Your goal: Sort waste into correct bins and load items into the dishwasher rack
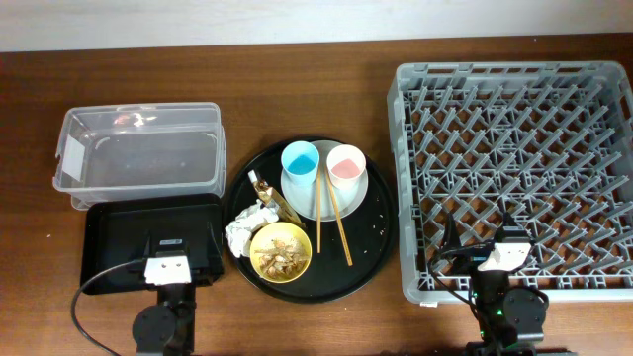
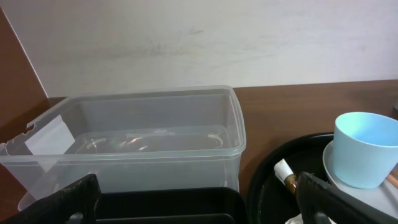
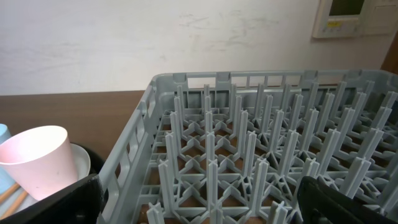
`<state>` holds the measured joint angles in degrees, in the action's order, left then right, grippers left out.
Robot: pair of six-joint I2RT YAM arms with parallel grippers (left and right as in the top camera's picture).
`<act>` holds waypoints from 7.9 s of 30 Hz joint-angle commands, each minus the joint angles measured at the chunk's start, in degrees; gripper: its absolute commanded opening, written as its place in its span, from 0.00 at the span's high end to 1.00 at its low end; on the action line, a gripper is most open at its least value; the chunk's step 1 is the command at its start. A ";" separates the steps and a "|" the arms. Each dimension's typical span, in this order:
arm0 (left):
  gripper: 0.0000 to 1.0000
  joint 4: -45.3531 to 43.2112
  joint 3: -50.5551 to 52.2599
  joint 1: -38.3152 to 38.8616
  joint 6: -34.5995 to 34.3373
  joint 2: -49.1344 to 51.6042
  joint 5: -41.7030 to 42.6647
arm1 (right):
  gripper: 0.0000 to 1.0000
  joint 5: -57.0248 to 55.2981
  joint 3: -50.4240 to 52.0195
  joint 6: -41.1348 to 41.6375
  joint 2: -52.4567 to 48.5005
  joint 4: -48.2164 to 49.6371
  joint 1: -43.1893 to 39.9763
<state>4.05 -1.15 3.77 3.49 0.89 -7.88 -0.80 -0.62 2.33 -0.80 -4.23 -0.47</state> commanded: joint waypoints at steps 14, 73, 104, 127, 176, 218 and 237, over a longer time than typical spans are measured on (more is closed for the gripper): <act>0.01 0.04 0.61 -0.24 0.72 -0.52 0.61 | 0.02 0.13 0.31 -0.39 0.44 -0.33 -0.31; 0.01 -0.61 0.57 -0.17 -1.77 -0.52 23.34 | 0.02 0.11 0.31 -0.39 0.44 -0.33 -0.31; 0.01 51.15 -60.26 -0.17 -8.81 50.03 40.35 | 0.02 0.13 0.31 -0.39 0.44 -0.33 -0.31; 0.78 57.13 -59.10 14.99 -9.51 76.50 21.55 | 0.02 0.13 0.31 -0.39 0.44 -0.33 -0.31; 0.71 34.91 -56.96 37.99 -41.88 95.56 0.24 | 0.02 0.11 0.31 -0.39 0.44 -0.33 -0.31; 0.99 41.79 -57.07 38.10 -41.18 84.04 1.40 | 0.02 0.13 0.31 -0.39 0.44 -0.33 -0.31; 1.00 49.46 -57.07 31.78 -30.58 69.85 3.74 | 0.02 0.13 0.31 -0.39 0.44 -0.33 -0.31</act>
<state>52.03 -58.59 39.16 -30.81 74.32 -5.82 -0.75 -0.62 2.31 -0.80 -4.25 -0.47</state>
